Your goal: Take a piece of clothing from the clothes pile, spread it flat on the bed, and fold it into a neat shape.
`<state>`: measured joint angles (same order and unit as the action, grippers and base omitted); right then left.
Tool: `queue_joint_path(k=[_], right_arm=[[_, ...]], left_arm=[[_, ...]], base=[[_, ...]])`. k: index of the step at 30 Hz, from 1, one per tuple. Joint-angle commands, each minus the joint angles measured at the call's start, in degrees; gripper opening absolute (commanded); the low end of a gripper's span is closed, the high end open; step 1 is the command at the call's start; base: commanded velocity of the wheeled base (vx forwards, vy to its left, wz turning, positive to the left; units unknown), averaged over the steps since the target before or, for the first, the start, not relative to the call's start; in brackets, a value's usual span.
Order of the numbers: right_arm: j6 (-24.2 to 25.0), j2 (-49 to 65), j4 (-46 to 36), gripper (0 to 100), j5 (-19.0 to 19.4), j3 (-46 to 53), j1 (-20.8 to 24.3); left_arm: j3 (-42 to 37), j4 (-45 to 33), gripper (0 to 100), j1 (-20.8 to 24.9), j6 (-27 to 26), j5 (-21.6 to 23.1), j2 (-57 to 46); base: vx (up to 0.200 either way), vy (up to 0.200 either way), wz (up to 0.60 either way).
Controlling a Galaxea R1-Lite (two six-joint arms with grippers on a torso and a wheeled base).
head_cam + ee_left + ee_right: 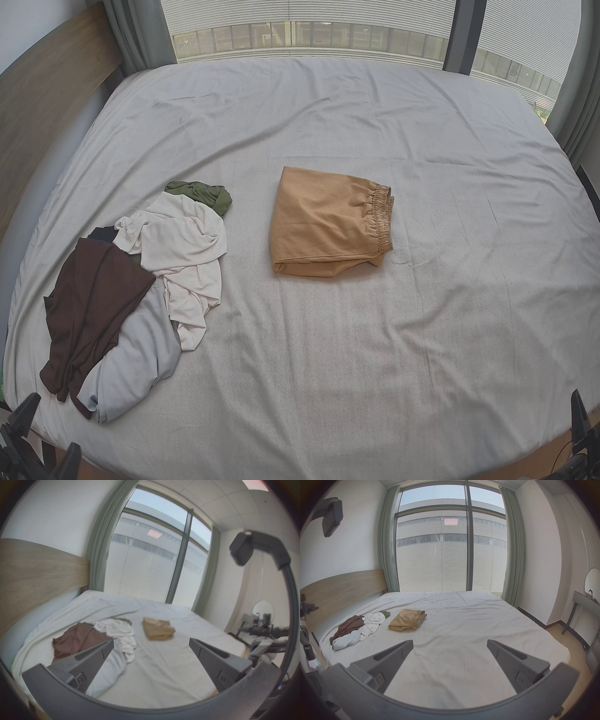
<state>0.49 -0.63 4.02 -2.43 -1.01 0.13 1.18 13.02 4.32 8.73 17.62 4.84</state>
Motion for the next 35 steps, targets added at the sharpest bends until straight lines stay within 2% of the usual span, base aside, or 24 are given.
queue_joint_path(k=[1, 3, 9, 11, 12, 13, 15, 19, 24, 35], right_arm=[[0.2, 0.5, -2.6, 100, 0.1, 1.0, 0.2], [0.1, 0.5, -4.3, 100, 0.7, 1.0, 0.2], [-0.3, 0.5, -4.1, 100, 0.9, 1.0, 0.1], [-0.2, 0.5, -4.0, 100, 0.8, 1.0, 0.2], [-0.1, 0.5, -4.0, 100, 0.8, 1.0, 0.2], [-0.1, 0.5, -4.0, 100, 0.9, 1.0, 0.2], [-0.1, 0.5, -4.0, 100, 0.9, 1.0, 0.2], [-0.3, 0.5, -4.0, 100, 0.9, 1.0, 0.2], [-1.5, 0.5, -4.0, 100, 2.3, 1.0, 0.1], [-1.3, 0.4, -4.0, 100, 2.3, 1.0, 0.1]], left_arm=[[-1.2, -8.8, 100, -5.3, -4.4, -2.1, -3.1], [-1.2, -9.0, 100, -4.8, -2.8, -6.3, -4.1], [-1.2, -8.9, 100, -4.7, -3.0, -8.7, -4.6], [-1.2, -8.8, 100, -4.7, -1.5, -13.0, -4.6], [-1.2, -8.8, 100, -4.7, -1.5, -13.7, -4.6], [-1.2, -9.5, 100, -4.8, -4.5, -18.1, -4.5], [-1.2, -12.1, 100, -4.8, -7.8, -21.3, -4.5], [-1.2, -13.2, 100, -4.6, -8.5, -17.7, -4.6], [-1.2, -13.1, 100, -4.5, -8.5, -17.4, -4.6], [-1.2, -13.1, 100, -4.6, -8.5, -17.5, -4.7]], base=[[0.000, 0.000, 0.00], [0.000, 0.000, 0.00], [0.000, 0.000, 0.00], [0.000, 0.000, 0.00], [0.000, 0.000, 0.00], [0.000, 0.000, 0.00], [0.000, 0.000, 0.00], [0.000, 0.000, 0.00], [0.000, 0.000, 0.00], [0.000, 0.000, 0.00]])
